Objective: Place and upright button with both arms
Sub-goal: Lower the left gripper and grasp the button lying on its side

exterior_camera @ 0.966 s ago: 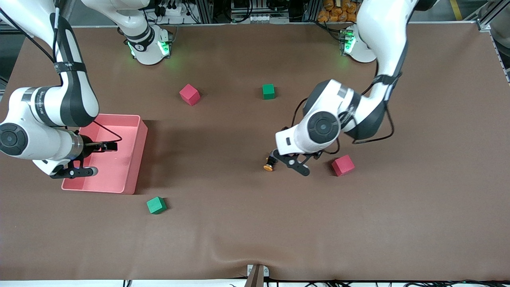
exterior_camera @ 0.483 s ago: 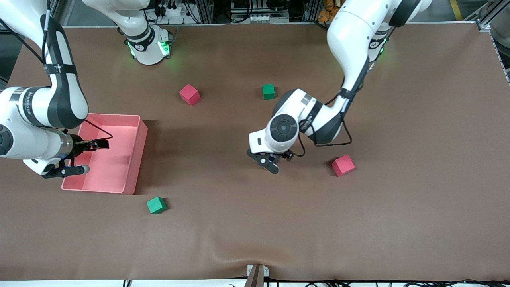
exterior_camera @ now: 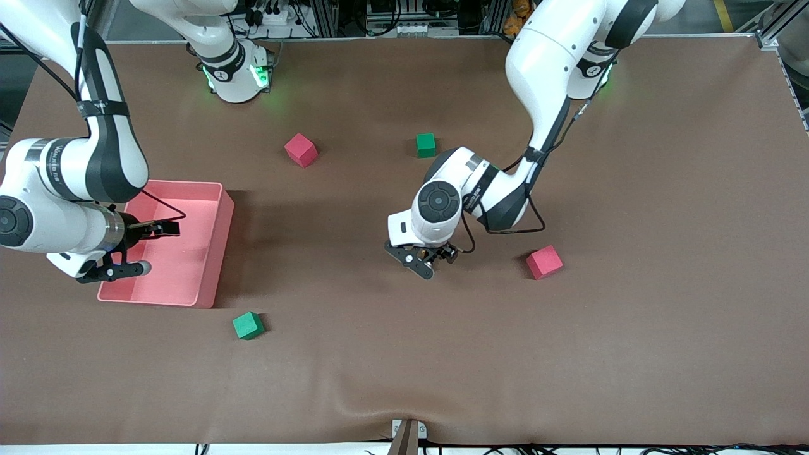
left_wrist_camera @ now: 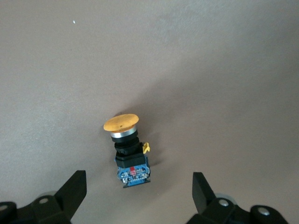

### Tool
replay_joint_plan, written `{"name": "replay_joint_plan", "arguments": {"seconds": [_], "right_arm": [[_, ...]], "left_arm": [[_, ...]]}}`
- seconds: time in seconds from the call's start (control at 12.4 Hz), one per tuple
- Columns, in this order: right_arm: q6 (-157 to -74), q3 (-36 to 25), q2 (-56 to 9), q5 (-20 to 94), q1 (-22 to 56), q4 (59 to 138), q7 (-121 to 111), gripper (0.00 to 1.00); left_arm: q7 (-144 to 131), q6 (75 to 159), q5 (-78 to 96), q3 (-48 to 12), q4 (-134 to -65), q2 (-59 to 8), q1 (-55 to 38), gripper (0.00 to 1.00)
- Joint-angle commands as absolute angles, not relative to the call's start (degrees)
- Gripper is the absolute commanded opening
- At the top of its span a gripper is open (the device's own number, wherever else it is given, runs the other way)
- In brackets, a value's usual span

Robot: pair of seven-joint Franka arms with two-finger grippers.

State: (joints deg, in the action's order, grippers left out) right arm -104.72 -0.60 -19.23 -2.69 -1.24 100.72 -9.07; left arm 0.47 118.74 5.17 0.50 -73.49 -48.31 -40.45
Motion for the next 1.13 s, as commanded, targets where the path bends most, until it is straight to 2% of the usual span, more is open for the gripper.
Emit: {"name": "replay_joint_plan", "arguments": {"seconds": [0.0,0.64,1.05], "right_arm": [[-105.38,-0.62,-17.23,-3.08,-0.97,102.74,-9.58,1.00],[-105.73,-0.70,-16.88,-3.08,-1.05,102.92,-9.49,1.00],[-112.41,-0.70,-5.29,-3.08,-0.70,116.35,-9.14,1.00]], "left_arm": [[-0.44,119.96,3.52,1.32,-71.81,-50.27,-41.31,1.00],[-0.53,124.27,2.55,1.32,-71.89,-52.64,-41.31,1.00],[-0.53,125.42,2.46,1.41,-71.89,-53.61,-41.75,1.00]]}}
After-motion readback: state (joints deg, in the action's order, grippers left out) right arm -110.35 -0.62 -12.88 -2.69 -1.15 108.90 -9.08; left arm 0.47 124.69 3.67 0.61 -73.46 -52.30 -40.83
